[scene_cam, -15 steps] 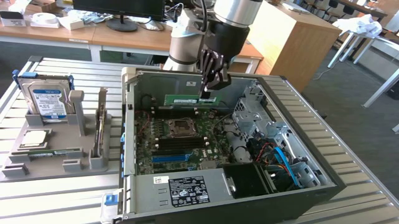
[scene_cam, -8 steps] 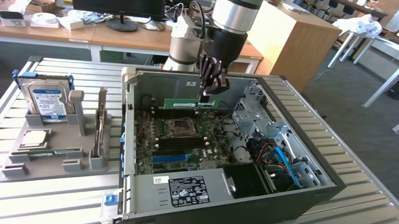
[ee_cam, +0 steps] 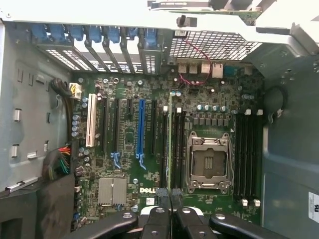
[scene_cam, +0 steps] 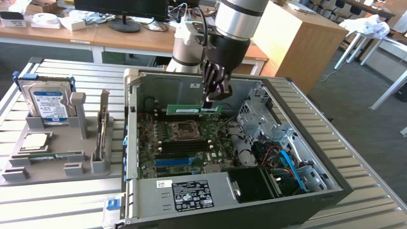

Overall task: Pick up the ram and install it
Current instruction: 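Pick up the ram and move it above insertion slot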

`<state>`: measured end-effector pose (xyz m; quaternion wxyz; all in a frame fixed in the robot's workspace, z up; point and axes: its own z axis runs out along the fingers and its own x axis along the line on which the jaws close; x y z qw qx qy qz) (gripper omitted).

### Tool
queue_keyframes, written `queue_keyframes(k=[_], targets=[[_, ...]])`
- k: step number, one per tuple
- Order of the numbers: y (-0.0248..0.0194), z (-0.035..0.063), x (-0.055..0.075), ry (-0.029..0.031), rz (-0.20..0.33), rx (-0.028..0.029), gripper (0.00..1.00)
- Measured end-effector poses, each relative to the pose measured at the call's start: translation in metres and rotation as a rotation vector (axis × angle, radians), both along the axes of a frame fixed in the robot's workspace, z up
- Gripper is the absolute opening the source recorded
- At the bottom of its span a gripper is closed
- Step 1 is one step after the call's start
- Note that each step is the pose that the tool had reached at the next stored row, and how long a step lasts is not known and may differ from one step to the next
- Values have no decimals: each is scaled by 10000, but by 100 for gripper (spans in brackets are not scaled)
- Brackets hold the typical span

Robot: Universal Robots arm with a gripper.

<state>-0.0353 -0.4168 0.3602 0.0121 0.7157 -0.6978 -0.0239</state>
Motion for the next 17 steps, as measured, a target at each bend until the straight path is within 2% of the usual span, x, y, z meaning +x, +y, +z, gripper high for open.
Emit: queue_keyframes(k=[17], targets=[[0, -164, 0, 0, -1, 0, 12]])
